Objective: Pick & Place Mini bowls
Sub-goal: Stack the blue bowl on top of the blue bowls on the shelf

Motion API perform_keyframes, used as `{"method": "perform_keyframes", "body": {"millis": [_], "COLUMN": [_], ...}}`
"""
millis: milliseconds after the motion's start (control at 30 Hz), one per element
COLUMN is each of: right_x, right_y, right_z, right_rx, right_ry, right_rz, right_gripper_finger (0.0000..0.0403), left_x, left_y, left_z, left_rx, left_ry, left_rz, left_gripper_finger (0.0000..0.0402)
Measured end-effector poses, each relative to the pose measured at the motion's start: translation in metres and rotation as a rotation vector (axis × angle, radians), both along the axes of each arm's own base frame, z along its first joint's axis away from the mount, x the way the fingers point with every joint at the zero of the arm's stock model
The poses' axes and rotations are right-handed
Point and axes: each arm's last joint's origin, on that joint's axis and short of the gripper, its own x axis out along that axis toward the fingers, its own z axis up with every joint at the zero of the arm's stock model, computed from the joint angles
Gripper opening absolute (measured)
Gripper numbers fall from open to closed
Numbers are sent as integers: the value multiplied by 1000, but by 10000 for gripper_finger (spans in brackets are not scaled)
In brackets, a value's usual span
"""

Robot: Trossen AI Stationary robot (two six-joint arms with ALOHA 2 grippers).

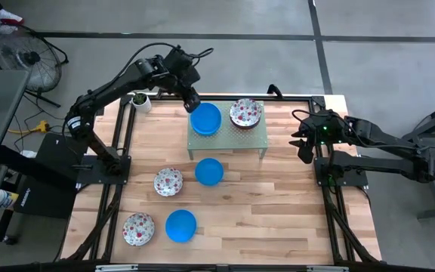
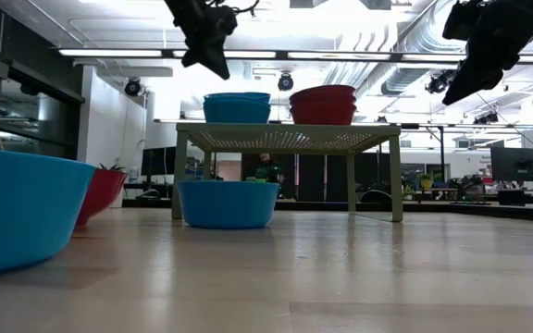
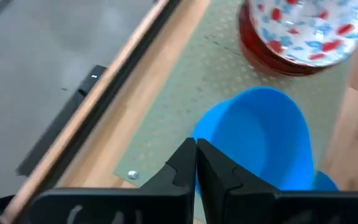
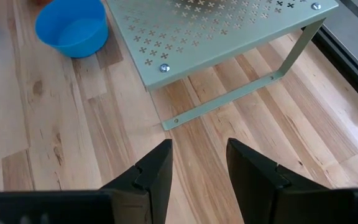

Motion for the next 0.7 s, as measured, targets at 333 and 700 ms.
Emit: {"method": "perform_keyframes", "body": {"millis": [333, 700], "right_x": [0, 0], "right_y": [0, 0], "right_z": [0, 0], "right_rx": [-1, -4], "right_ry": [1, 2], "right_rz": [-2, -13], "right_gripper_finger": [139, 139], "left_x": [32, 58], "left_y": [-3, -1], "left_z": [-21, -46], "left_rx": [18, 8], "left_ry": [29, 76], "left_rz": [-9, -27], "left_gripper_finger": [1, 0]}}
